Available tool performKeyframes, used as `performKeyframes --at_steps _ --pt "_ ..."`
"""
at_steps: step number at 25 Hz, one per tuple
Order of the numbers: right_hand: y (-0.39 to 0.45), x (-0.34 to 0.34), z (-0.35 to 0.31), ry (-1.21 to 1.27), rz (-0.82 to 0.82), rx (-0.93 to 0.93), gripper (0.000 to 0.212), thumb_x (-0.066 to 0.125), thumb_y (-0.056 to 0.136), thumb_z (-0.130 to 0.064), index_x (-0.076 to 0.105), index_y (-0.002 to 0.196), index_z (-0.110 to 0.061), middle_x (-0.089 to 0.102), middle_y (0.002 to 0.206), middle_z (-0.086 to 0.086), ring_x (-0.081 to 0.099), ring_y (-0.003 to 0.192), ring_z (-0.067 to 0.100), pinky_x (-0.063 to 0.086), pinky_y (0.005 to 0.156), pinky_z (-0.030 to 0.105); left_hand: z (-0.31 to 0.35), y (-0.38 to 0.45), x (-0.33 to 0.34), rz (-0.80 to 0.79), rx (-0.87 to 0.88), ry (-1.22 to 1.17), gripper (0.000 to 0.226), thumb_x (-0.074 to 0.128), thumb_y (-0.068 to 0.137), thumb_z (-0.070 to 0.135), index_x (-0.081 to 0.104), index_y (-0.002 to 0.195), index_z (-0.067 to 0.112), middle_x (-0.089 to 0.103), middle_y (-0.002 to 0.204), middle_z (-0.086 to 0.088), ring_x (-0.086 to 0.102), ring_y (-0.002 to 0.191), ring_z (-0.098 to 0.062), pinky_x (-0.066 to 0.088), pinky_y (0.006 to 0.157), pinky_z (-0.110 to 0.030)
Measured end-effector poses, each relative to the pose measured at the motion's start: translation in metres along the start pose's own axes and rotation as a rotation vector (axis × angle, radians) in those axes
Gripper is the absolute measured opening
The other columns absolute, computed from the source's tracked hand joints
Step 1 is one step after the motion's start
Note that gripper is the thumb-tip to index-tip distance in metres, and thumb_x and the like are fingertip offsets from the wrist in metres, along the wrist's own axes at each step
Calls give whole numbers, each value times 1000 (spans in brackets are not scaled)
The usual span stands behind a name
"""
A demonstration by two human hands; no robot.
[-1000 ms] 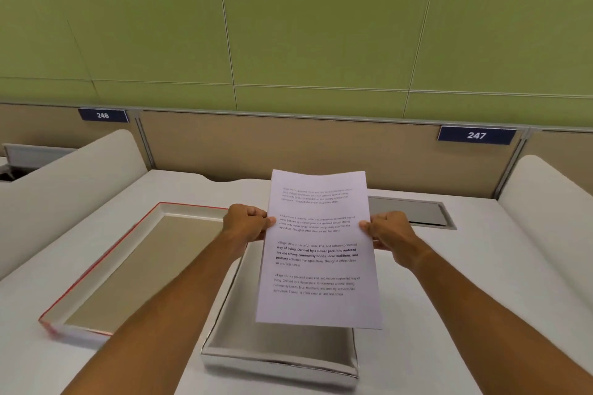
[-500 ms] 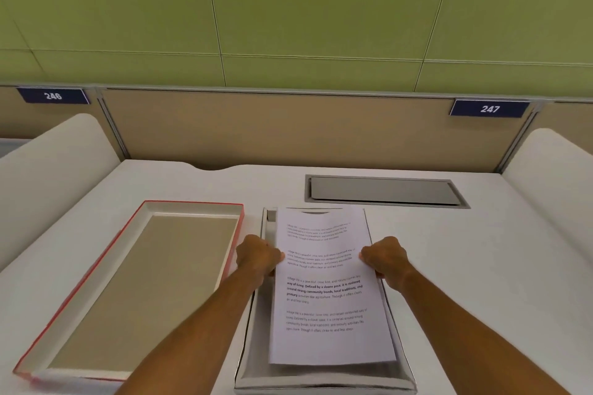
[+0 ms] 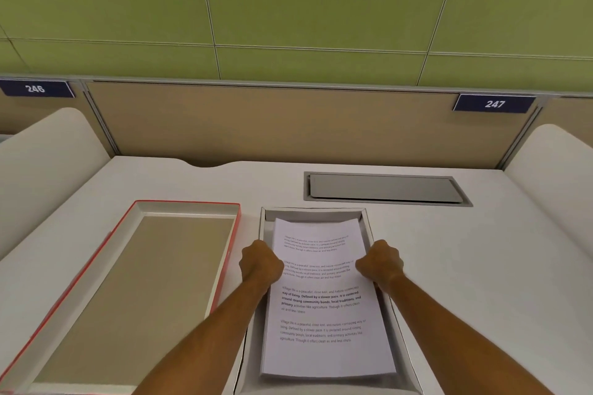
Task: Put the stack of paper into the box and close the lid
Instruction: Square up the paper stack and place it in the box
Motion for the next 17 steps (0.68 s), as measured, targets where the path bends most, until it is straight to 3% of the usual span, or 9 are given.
performKeyframes --at_steps 3,6,9,11,13,15,17 --pt "1 4 -3 -84 -15 -4 14 62 88 -14 54 97 -7 68 106 14 63 85 29 51 72 31 1 -2 5 -25 11 120 21 67 85 7 64 103 -1 71 107 -16 70 95 -31 59 79 -33" --pt "0 15 1 -148 -41 6 29 60 89 -14 57 115 -3 66 117 15 65 105 34 53 84 35 3 -5 9 -59 28 172 23 63 87 6 61 109 -1 68 112 -16 68 99 -30 56 79 -32" --pt "-1 19 2 -139 -87 16 22 59 88 -13 58 108 -3 66 111 14 64 96 31 52 80 34 0 -1 11 -137 -23 81 29 56 90 10 58 116 -2 65 113 -16 63 90 -28 54 76 -32" --pt "0 18 1 -62 -124 27 15 58 87 -13 55 98 -4 62 99 12 59 86 28 51 76 34 -6 -1 13 -219 -132 -144 38 50 94 17 52 126 -3 62 110 -17 58 89 -29 53 75 -36" --pt "1 18 2 74 -151 50 14 57 86 -18 53 92 -5 59 94 11 62 87 29 51 73 34 -7 -7 15 -299 -241 -372 51 46 98 33 45 136 0 60 114 -20 58 104 -36 50 88 -43" --pt "3 21 6 197 -180 79 24 56 89 -28 53 93 -4 63 98 13 64 92 31 49 69 33 -5 -13 17 -368 -296 -470 65 37 98 50 37 145 4 50 140 -22 47 130 -42 39 107 -50" --pt "7 28 10 264 -206 88 38 52 90 -39 56 100 -2 67 107 16 65 96 33 49 68 33 -5 -19 19 -416 -332 -499 80 29 95 63 32 149 4 35 154 -22 33 142 -41 28 115 -52"
Point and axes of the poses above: each hand's wrist, its own y-axis towards the middle knuckle, its own x-axis out of the palm, z = x × y, the point moved 9 cm from there along y, towards the middle knuckle
